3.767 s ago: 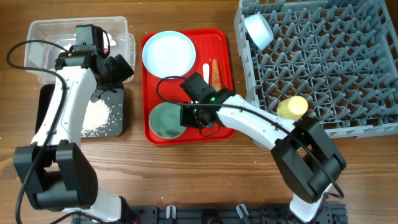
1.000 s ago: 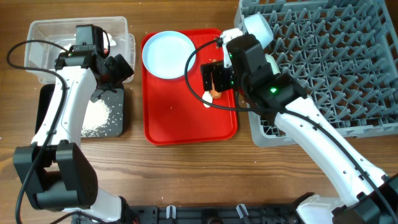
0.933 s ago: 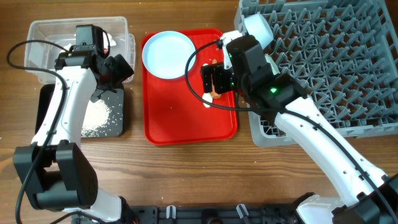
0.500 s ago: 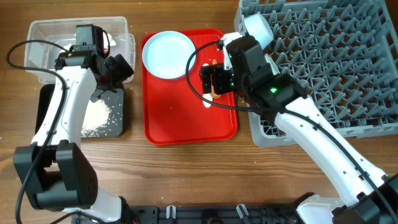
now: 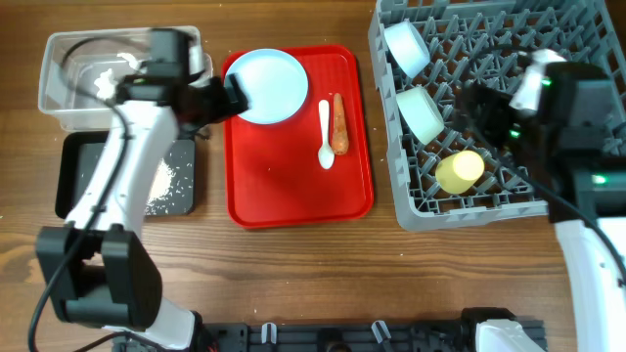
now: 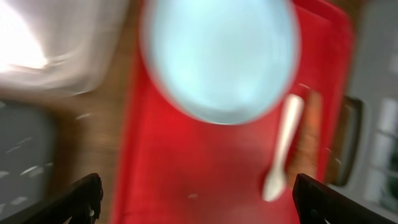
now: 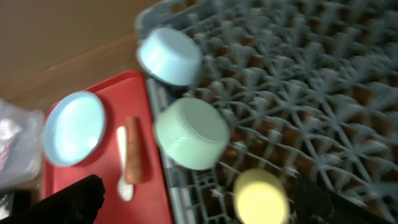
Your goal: Sort waste into correct bins and load items into the dishwasher rack
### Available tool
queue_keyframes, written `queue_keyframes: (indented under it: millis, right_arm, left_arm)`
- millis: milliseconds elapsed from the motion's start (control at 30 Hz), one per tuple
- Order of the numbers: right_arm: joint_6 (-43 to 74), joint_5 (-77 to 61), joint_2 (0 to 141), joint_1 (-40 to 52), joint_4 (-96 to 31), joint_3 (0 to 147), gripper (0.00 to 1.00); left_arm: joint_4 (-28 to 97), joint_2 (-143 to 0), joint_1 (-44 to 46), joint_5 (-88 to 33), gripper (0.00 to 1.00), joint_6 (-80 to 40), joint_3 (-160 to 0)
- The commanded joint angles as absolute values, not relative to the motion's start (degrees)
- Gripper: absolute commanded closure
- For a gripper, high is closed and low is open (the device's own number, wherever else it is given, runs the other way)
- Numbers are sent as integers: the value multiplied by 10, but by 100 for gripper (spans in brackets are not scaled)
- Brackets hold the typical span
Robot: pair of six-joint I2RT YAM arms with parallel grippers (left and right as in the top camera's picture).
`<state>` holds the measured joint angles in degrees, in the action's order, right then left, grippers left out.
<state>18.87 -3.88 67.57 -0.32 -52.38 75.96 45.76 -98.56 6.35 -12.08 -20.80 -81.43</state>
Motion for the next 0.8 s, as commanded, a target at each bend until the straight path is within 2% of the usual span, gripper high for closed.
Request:
queue_keyframes:
  millis: [0, 167, 267, 400, 600, 767]
  right_arm:
    - [195, -42, 659, -79, -551, 770, 0]
    - [195, -42, 660, -123, -589, 770, 0]
    - [195, -42, 660, -123, -609, 770, 0]
    - [194, -41, 660, -123, -628, 770, 0]
    - [190, -41, 662, -123, -636, 765, 0]
    - [180, -41, 662, -123, -636, 764, 0]
  left_arm:
    - [423, -977, 190, -74, 1, -184, -857]
    - [340, -1021, 317, -30, 1, -185, -857]
    - [309, -1078, 350, -12, 4, -186, -857]
    - [247, -1152, 366, -11, 8, -186, -857]
    - [237, -1191, 369, 25, 14, -189, -857]
    - [227, -1229, 369, 25, 22, -189, -857]
